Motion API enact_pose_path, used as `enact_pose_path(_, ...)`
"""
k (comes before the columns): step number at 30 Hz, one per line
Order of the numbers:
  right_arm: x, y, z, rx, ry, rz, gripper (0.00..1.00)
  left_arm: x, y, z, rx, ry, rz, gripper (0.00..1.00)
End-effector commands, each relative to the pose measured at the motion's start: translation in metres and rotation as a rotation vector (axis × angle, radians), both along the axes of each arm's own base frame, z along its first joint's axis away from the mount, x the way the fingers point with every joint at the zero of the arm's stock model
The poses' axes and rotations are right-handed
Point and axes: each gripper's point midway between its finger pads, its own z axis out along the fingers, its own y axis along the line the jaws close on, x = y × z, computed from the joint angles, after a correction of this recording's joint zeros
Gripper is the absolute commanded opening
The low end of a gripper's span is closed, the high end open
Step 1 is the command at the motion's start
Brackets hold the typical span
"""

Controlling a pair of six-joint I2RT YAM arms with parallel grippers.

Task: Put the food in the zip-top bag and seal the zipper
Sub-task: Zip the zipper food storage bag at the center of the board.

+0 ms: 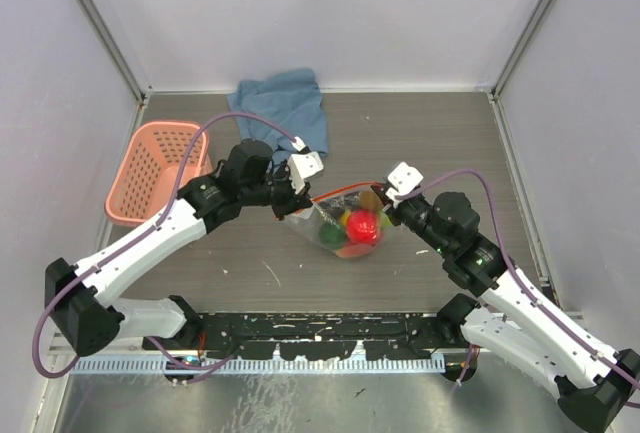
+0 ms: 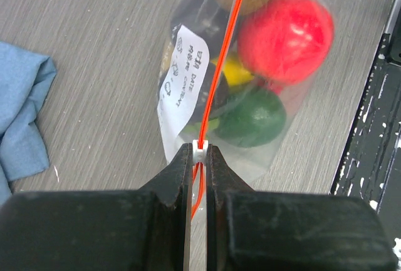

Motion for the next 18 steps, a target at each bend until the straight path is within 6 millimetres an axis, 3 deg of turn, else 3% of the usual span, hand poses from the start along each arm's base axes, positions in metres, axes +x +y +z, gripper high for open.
enact_pose_path(1, 0.011, -0.018, 0.050, 0.127, -0.131, -0.118, 0.01, 0.012, 0.014, 0.008, -0.009, -0.034, 0.089, 0.00)
enact_pose_path(18, 0.031, -0.042, 0.054, 0.166, -0.131, -0.304, 0.01, 0.030, 0.037, -0.015, -0.010, -0.011, 0.278, 0.00)
